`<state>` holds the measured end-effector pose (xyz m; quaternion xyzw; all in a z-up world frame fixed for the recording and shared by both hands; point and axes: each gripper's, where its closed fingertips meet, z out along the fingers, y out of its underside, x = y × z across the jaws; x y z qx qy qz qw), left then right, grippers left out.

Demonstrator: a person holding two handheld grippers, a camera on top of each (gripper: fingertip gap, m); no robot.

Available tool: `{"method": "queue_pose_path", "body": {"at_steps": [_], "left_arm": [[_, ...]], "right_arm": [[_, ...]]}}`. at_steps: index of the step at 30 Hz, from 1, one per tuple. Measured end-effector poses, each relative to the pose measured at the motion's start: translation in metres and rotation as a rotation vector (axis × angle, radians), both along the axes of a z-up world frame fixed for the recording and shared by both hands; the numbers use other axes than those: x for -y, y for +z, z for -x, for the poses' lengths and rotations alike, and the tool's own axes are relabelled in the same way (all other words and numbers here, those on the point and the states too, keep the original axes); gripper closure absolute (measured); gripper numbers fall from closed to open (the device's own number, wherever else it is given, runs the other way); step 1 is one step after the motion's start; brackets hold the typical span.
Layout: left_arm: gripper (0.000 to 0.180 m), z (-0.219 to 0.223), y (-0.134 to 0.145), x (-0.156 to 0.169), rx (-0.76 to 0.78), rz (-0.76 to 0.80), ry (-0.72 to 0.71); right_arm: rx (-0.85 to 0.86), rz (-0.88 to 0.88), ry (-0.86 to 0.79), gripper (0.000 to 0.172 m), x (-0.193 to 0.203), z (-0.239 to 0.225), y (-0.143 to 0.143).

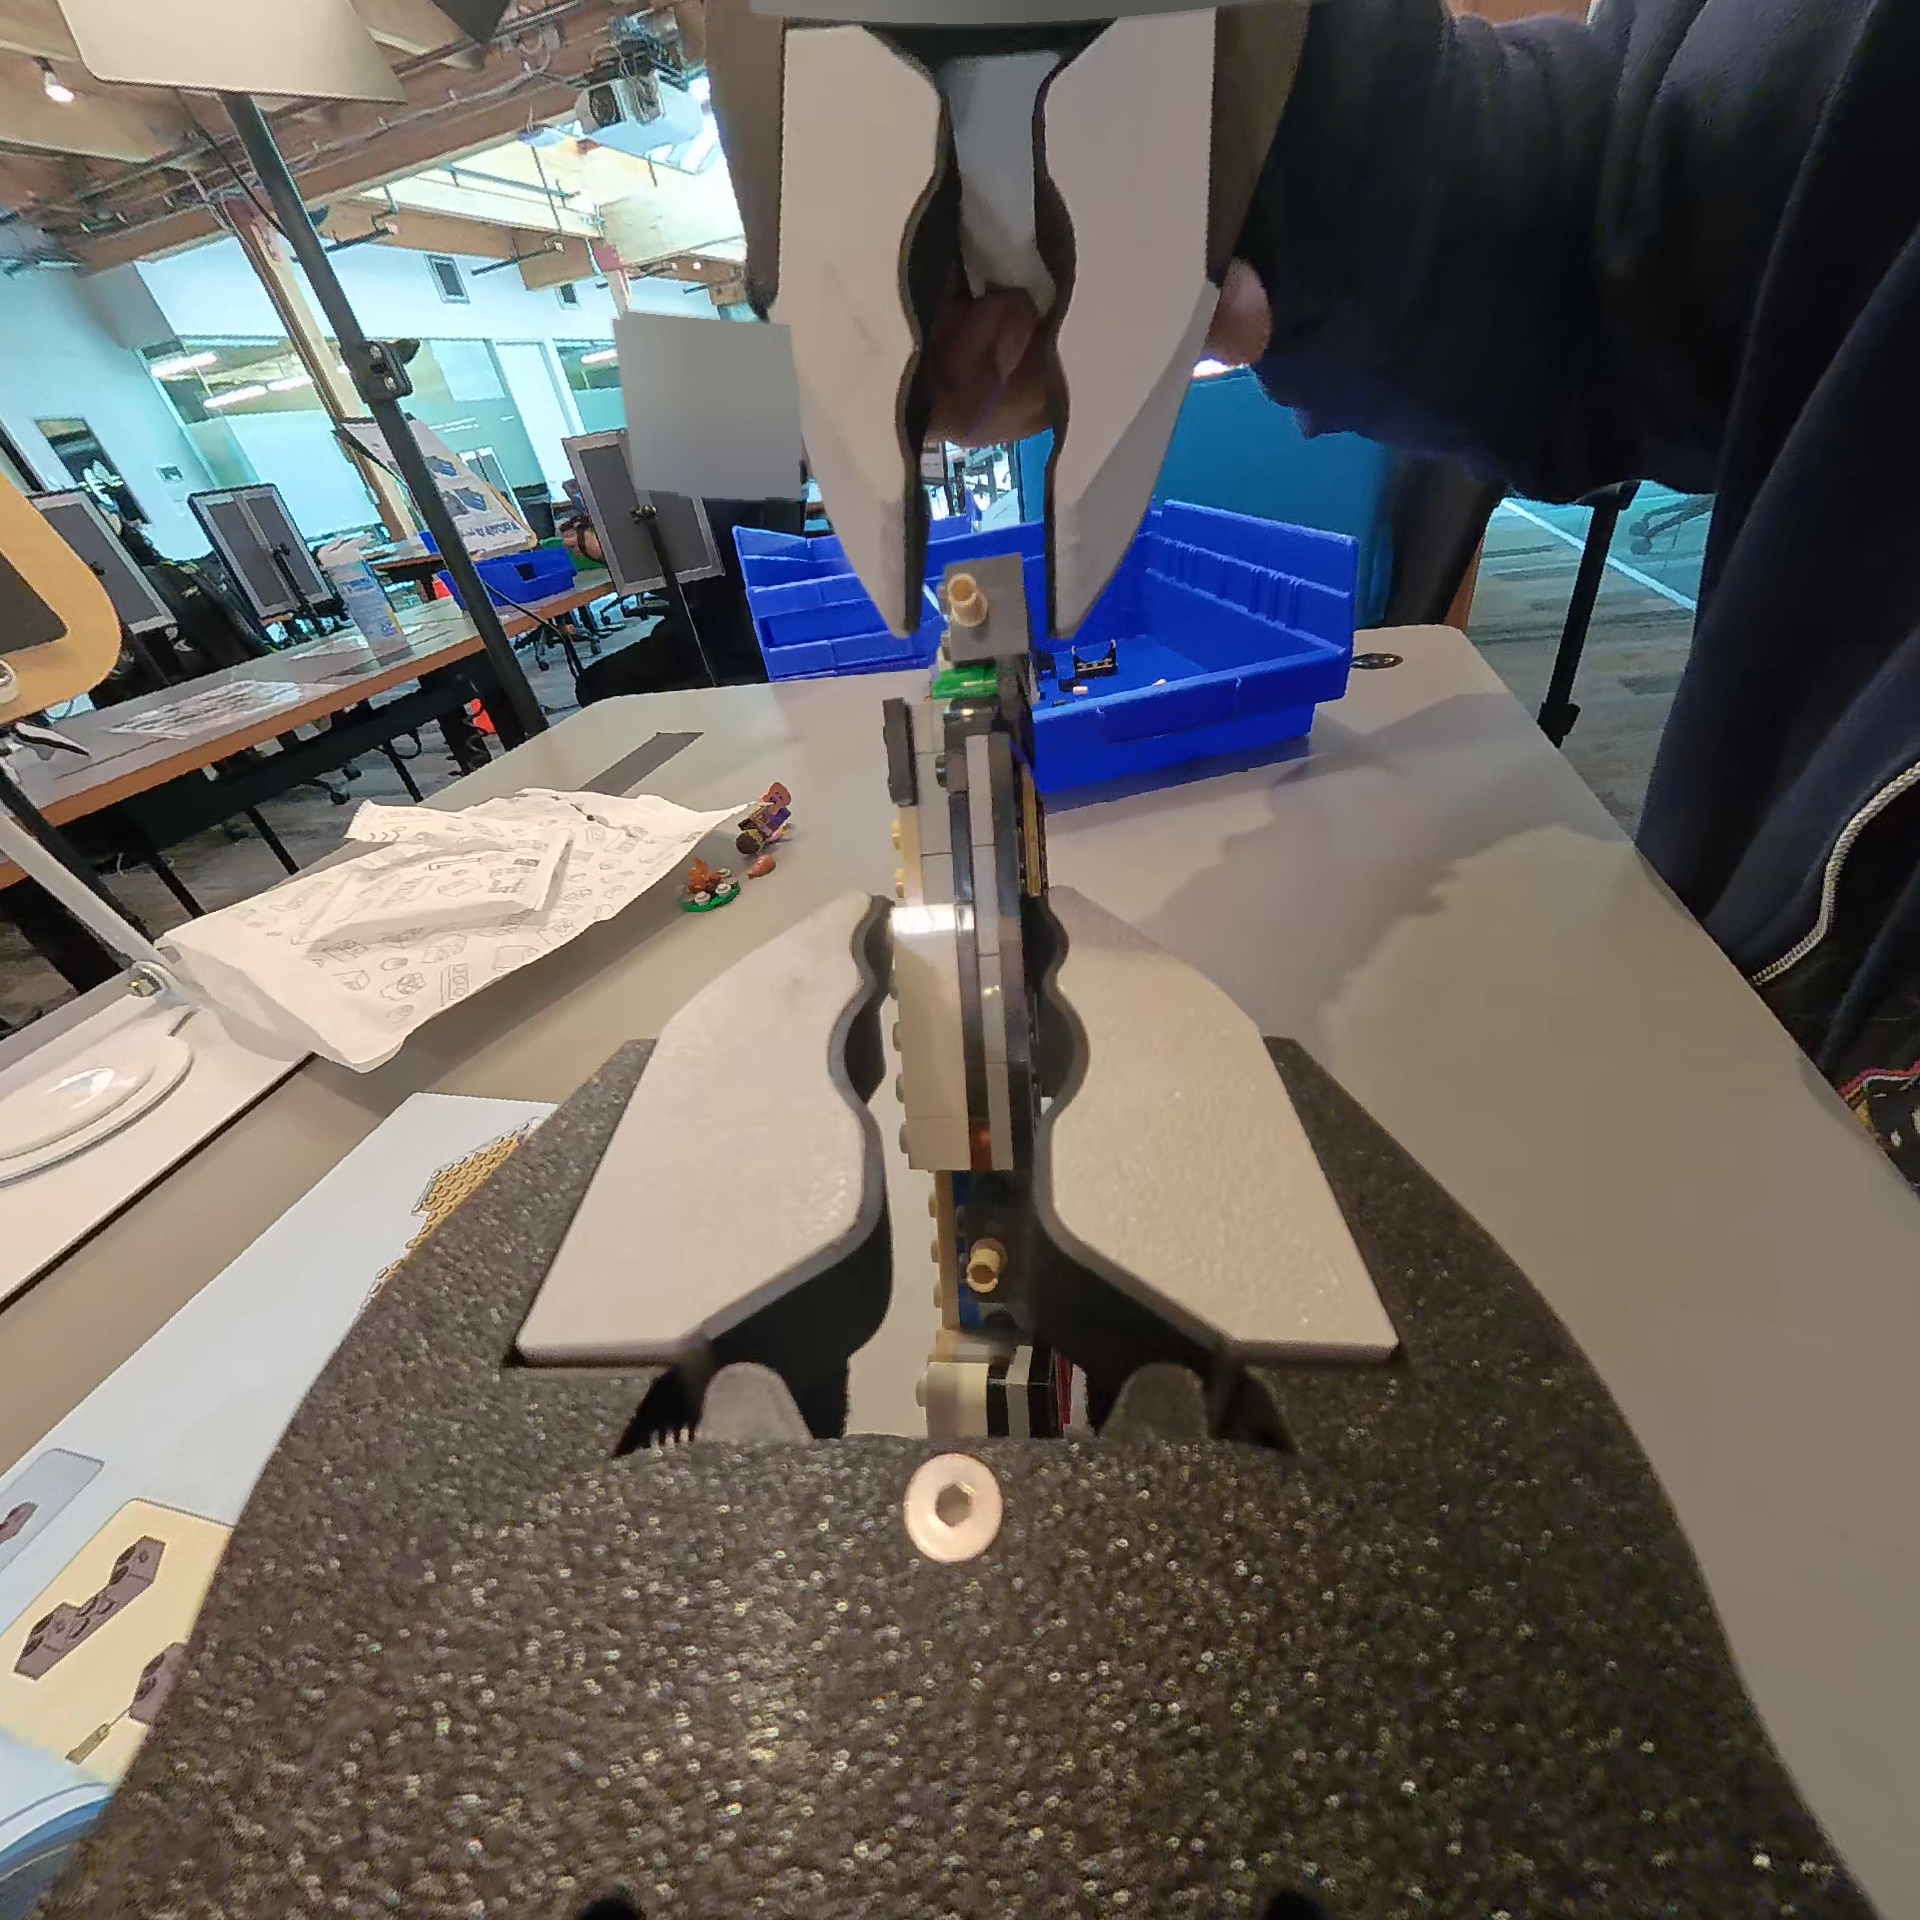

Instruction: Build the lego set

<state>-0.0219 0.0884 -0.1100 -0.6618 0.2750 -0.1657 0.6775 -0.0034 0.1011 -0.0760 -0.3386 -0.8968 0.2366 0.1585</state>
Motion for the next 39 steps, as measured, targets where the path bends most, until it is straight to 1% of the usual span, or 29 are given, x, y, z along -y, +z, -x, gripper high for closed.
{"method": "queue_pose_path", "body": {"at_steps": [8,15,21,33,39], "left_arm": [[0.155,-0.001,0.004,0.002,0.005,-0.028,-0.003],[0.155,-0.003,0.003,0.002,0.004,-0.025,-0.013],[0.155,-0.003,0.002,0.002,0.003,-0.018,-0.014],[0.155,-0.002,0.0,0.001,0.003,-0.001,-0.01],[0.155,-0.002,0.0,0.001,0.002,0.009,-0.004]], "right_arm": [[-0.02,-0.034,0.002,0.158,0.003,-0.001,0.0],[-0.015,-0.046,0.002,0.153,0.002,-0.001,-0.003],[0.008,-0.03,0.014,0.156,0.003,-0.002,-0.006],[0.054,0.032,0.028,0.157,0.001,-0.001,-0.009],[0.075,0.046,0.005,0.157,0.0,-0.001,-0.01]]}}
